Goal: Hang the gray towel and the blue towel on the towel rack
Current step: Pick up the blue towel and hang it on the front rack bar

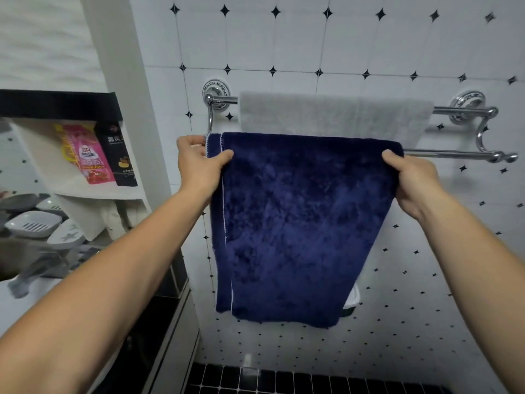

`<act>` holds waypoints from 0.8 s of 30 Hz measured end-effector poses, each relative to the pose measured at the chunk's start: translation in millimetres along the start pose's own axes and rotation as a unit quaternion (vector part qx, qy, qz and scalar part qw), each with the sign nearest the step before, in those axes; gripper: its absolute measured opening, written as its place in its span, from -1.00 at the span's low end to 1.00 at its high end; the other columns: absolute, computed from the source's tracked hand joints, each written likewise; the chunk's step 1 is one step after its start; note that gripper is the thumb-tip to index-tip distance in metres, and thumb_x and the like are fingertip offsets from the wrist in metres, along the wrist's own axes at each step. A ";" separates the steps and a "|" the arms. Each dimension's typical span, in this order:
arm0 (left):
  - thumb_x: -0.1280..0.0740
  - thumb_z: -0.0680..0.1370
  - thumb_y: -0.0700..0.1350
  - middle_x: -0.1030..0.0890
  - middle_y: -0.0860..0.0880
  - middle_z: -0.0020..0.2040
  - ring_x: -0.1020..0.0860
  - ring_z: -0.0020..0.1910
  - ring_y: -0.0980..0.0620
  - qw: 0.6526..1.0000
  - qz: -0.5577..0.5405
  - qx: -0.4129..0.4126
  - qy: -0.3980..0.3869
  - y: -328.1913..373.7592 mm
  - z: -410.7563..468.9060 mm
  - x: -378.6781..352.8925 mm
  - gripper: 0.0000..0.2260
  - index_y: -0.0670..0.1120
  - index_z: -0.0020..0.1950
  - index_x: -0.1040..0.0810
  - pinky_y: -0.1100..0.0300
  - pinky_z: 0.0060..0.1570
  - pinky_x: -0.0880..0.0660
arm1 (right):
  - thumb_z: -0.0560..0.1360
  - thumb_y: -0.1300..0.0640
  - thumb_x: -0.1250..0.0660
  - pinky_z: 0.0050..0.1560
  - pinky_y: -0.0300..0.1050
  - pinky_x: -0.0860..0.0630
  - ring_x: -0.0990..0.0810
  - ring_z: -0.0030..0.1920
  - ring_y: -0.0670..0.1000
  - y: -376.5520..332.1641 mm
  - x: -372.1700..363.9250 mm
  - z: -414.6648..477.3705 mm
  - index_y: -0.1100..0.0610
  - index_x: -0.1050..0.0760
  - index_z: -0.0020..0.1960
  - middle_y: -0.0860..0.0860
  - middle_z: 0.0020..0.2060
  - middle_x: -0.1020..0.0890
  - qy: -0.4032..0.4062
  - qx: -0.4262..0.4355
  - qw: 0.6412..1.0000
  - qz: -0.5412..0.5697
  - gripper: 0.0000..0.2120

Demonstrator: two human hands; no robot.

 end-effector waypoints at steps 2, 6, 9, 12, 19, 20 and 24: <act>-0.54 0.31 -0.03 -0.53 0.05 -0.07 -0.59 -0.05 0.01 0.998 0.050 -0.027 0.025 9.0 0.9 0.2 -0.59 0.10 -0.04 -0.33 0.16 -0.06 -0.54 | 0.50 0.20 -0.35 -0.17 -0.06 -0.64 -0.72 -0.09 0.06 -3.3 0.3 0.7 0.25 -0.59 0.09 0.10 -0.07 -0.72 -0.003 -0.033 0.999 0.007 -0.80; -0.56 0.31 0.07 -0.62 0.01 -0.03 -0.59 0.04 -0.01 0.995 0.091 0.025 0.032 -2.2 0.2 -3.9 -0.67 -0.04 -0.08 -0.56 0.13 0.05 -0.53 | 0.50 0.17 -0.31 -0.07 0.03 -0.59 -0.67 -0.01 0.13 -3.5 1.4 1.9 0.23 -0.53 0.24 0.13 0.06 -0.67 -0.026 -0.076 0.997 -0.003 -0.67; -0.58 0.29 0.07 -0.66 0.01 -0.16 -0.63 -0.14 0.01 0.995 0.072 0.064 0.041 -6.4 2.2 -5.9 -0.73 -0.04 -0.24 -0.57 0.04 -0.01 -0.60 | 0.46 0.18 -0.36 -0.31 -0.09 -0.59 -0.70 -0.22 0.08 -9.2 5.0 4.0 0.22 -0.59 0.12 0.10 -0.14 -0.72 -0.015 -0.074 0.997 -0.025 -0.75; -0.58 0.27 0.05 -0.57 0.02 -0.32 -0.54 -0.30 -0.01 0.994 0.025 0.102 0.012 -3.9 4.3 -17.5 -0.69 -0.06 -0.39 -0.49 0.07 -0.13 -0.57 | 0.47 0.22 -0.30 -0.51 -0.21 -0.53 -0.67 -0.43 0.02 -13.3 5.7 3.7 0.18 -0.60 -0.04 0.04 -0.38 -0.70 -0.031 -0.096 0.994 -0.031 -0.87; -0.42 0.44 -0.18 -0.49 -0.11 -0.29 -0.43 -0.29 0.00 0.993 0.001 0.112 0.031 32.9 25.9 -12.6 -0.77 -0.12 -0.35 -0.43 0.23 -0.39 -0.41 | 0.56 0.29 -0.25 -0.24 -0.12 -0.65 -0.66 -0.08 0.07 -28.7 7.5 17.6 0.29 -0.50 0.21 0.16 0.02 -0.63 -0.061 -0.111 0.991 0.041 -0.76; -0.41 0.46 -0.18 -0.46 -0.09 -0.30 -0.39 -0.32 0.00 0.994 0.005 0.102 0.028 40.2 29.8 -12.2 -0.76 -0.12 -0.34 -0.40 0.29 -0.48 -0.34 | 0.56 0.28 -0.25 -0.25 -0.13 -0.65 -0.66 -0.10 0.06 -31.5 9.3 20.8 0.28 -0.49 0.20 0.15 0.01 -0.63 -0.060 -0.105 0.991 0.059 -0.77; -0.36 0.51 -0.18 -0.37 -0.08 -0.36 -0.29 -0.42 -0.01 0.995 0.027 0.097 -0.006 42.4 28.9 -17.7 -0.72 -0.11 -0.34 -0.34 0.33 -0.55 -0.23 | 0.53 0.27 -0.31 -0.29 -0.09 -0.67 -0.70 -0.20 0.02 -21.5 19.0 22.7 0.21 -0.52 0.18 0.11 -0.08 -0.68 -0.052 -0.122 0.990 0.043 -0.77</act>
Point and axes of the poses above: each hand's wrist, its own z-axis towards the middle knuckle, its own x-axis out of the back of the hand, y = z × x, the point moved 9 cm from there along z, towards the middle knuckle
